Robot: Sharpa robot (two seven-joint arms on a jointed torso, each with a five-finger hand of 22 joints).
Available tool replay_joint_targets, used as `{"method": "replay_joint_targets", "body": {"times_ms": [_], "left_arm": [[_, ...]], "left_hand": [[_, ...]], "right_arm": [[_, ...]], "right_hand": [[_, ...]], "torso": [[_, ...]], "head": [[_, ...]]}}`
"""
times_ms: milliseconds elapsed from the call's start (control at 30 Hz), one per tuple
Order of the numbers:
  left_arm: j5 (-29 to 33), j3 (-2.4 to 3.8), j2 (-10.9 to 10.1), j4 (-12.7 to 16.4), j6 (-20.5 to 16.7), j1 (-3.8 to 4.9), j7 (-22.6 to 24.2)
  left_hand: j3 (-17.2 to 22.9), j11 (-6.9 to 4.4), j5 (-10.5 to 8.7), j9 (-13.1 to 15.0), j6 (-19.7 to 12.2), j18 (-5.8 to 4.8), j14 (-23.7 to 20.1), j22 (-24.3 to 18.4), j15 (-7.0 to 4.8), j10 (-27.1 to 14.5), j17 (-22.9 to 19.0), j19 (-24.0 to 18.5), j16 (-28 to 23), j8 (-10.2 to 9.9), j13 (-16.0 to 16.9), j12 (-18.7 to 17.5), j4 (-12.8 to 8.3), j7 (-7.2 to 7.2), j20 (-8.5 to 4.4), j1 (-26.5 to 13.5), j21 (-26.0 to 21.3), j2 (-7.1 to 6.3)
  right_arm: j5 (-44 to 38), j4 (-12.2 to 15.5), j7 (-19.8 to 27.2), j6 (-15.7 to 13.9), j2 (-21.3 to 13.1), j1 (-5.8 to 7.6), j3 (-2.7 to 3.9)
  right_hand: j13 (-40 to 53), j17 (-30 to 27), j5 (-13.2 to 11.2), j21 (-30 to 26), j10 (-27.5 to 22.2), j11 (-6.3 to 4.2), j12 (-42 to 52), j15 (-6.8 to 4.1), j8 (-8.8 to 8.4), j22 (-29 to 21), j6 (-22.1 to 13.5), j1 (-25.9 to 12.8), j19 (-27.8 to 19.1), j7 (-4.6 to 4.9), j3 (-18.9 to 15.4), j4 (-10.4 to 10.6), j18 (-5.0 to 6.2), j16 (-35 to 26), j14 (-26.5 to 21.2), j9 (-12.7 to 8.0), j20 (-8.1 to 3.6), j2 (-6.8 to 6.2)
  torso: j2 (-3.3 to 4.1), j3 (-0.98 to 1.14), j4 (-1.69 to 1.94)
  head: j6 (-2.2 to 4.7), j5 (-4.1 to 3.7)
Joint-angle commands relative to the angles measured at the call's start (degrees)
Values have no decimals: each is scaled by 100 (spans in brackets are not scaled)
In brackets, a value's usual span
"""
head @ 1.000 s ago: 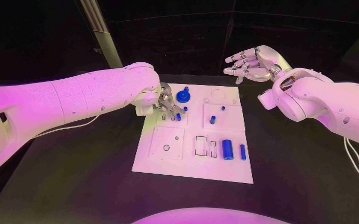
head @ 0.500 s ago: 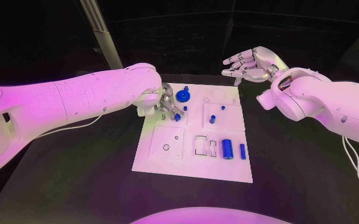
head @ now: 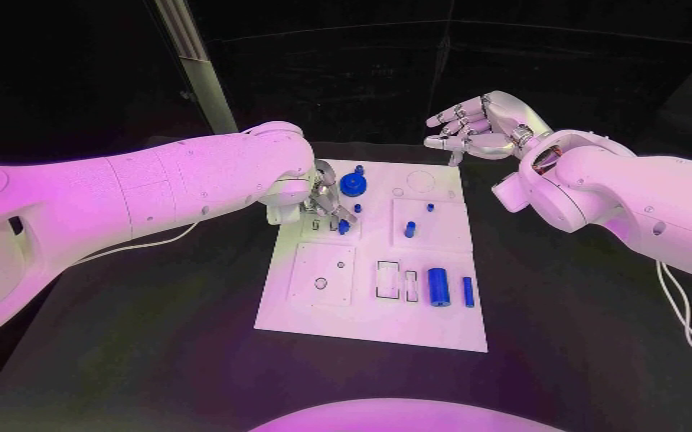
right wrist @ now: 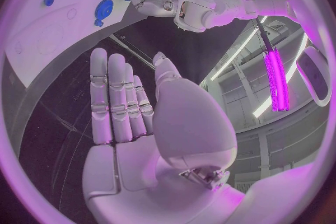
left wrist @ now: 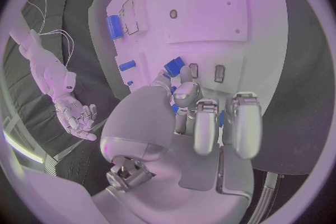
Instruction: Assemble the parts on the task board
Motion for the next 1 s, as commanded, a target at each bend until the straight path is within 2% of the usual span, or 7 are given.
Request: {"method": "replay_joint_targets", "body": {"times_ms": [33, 667, 1000], "left_arm": [[-39, 1, 6, 11, 69, 5, 18], [-48, 2, -65, 112, 2, -1, 32], [-48, 2, -104, 159, -49, -3, 54]], "left_hand": [[65, -4, 28, 14, -39, -40, 606, 657, -47, -20, 1509, 267, 18, 27, 7, 23, -5, -18, -9, -3, 19, -76], [750, -41, 45, 85, -52, -33, 606, 638, -76, -22, 1509, 251, 18, -14, -17, 0, -196, -57, -34, 311, -2, -205], [1017, -52, 59, 94, -45, -30, 606, 631, -86, -24, 1509, 246, 18, -44, -31, -16, -259, -68, -43, 375, -11, -271]], "right_arm": [[-21, -3, -9, 74, 11, 12, 4], [-25, -25, -7, 73, 27, 11, 3], [-25, -37, -7, 74, 37, 11, 3]], "right_hand": [[-9, -9, 22, 16, -32, 5, 28, 0, 32, 7, -15, -13, 53, -27, -31, -1, 74, 2, -20, 7, 1, 55], [-15, -9, 29, 16, -31, 5, 31, -1, 37, 7, -11, -13, 55, -29, -34, 0, 74, 4, -19, 8, 0, 56], [-22, -9, 39, 16, -31, 4, 32, -1, 42, 7, -8, -13, 57, -30, -37, 2, 74, 6, -19, 8, 0, 60]], "torso": [[-3, 1, 3], [-2, -3, 10], [-1, 0, 1]], "head": [[-1, -1], [1, -8], [10, 7]]}}
